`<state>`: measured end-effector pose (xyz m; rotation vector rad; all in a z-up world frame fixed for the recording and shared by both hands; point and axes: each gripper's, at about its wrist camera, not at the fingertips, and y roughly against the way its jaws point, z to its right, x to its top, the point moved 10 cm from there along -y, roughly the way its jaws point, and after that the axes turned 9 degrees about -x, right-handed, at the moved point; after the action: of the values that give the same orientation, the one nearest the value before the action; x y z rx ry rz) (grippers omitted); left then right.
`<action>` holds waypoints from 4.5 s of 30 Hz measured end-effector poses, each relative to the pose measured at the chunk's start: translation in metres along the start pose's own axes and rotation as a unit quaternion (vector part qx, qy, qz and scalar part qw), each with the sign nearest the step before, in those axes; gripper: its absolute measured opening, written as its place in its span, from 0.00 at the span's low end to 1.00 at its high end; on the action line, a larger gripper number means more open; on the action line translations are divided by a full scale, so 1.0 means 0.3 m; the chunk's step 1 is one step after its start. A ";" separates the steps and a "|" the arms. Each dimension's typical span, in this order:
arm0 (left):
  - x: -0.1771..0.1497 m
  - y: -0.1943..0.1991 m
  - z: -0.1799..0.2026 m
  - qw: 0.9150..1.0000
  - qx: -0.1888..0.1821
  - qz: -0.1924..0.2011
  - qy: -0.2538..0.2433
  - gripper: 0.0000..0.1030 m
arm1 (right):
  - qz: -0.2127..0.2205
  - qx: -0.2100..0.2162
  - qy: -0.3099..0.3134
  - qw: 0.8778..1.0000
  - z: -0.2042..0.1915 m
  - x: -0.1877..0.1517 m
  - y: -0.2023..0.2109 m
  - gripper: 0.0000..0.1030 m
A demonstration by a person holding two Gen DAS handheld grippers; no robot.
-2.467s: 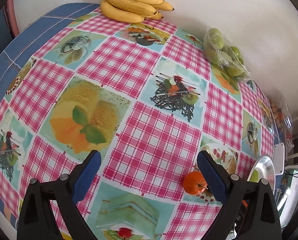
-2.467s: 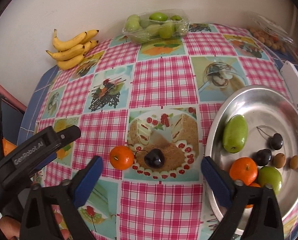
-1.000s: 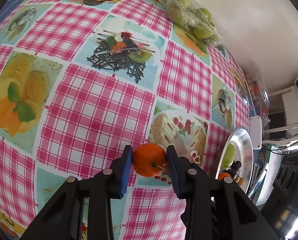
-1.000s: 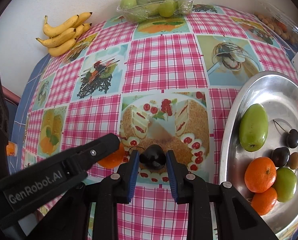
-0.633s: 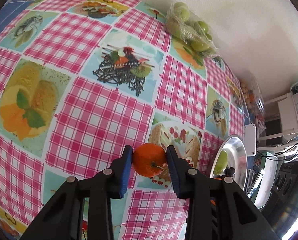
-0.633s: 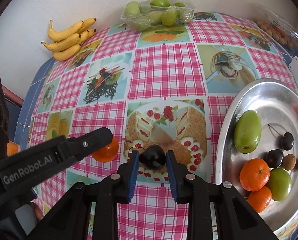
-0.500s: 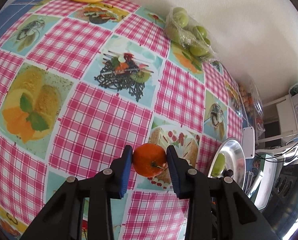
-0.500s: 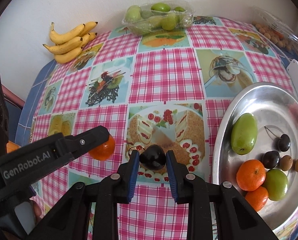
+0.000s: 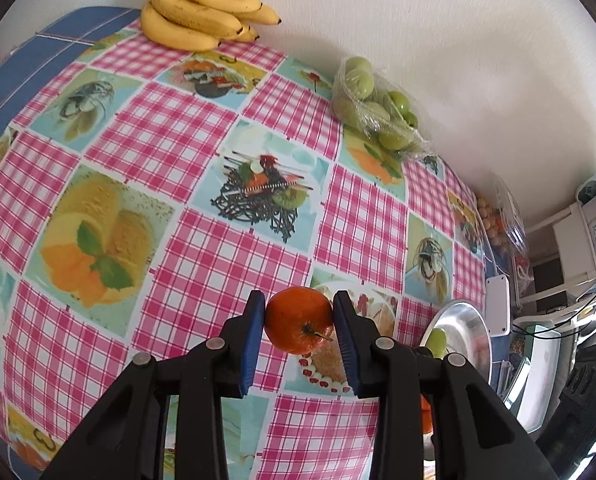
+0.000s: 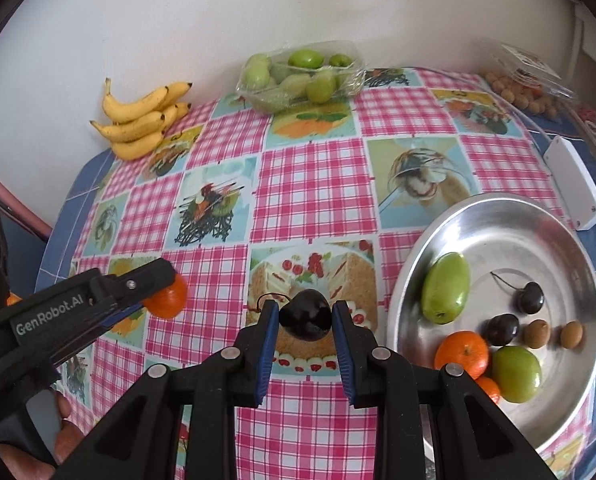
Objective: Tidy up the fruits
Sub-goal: 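Carry the plum and tangerine over the steel bowl with both tools, then lower the fruits into the bowl and open both tools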
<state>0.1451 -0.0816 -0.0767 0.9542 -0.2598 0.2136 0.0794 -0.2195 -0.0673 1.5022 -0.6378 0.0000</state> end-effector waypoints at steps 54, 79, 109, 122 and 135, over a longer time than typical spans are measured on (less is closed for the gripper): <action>-0.333 -0.225 0.474 0.965 -0.054 -0.106 -0.233 0.35 | -0.023 -0.056 -0.195 0.979 0.548 -0.043 0.004 0.29; -0.367 -0.281 0.478 0.959 -0.045 -0.119 -0.254 0.35 | -0.035 -0.073 -0.204 0.976 0.575 -0.060 -0.016 0.29; -0.267 -0.248 0.319 0.972 0.070 -0.083 -0.209 0.68 | -0.035 -0.072 -0.191 0.978 0.555 -0.054 -0.022 0.70; -0.216 -0.235 0.206 0.974 0.134 -0.058 -0.176 0.77 | -0.040 -0.079 -0.180 0.980 0.552 -0.060 -0.034 0.82; -0.189 -0.225 0.148 0.977 0.150 -0.046 -0.144 0.91 | -0.049 -0.082 -0.154 0.983 0.528 -0.060 -0.053 0.90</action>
<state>0.1056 -0.1598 -0.1223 1.2966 -0.4562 0.0272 0.0085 -0.3598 -0.0987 1.3819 -0.7900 -0.3591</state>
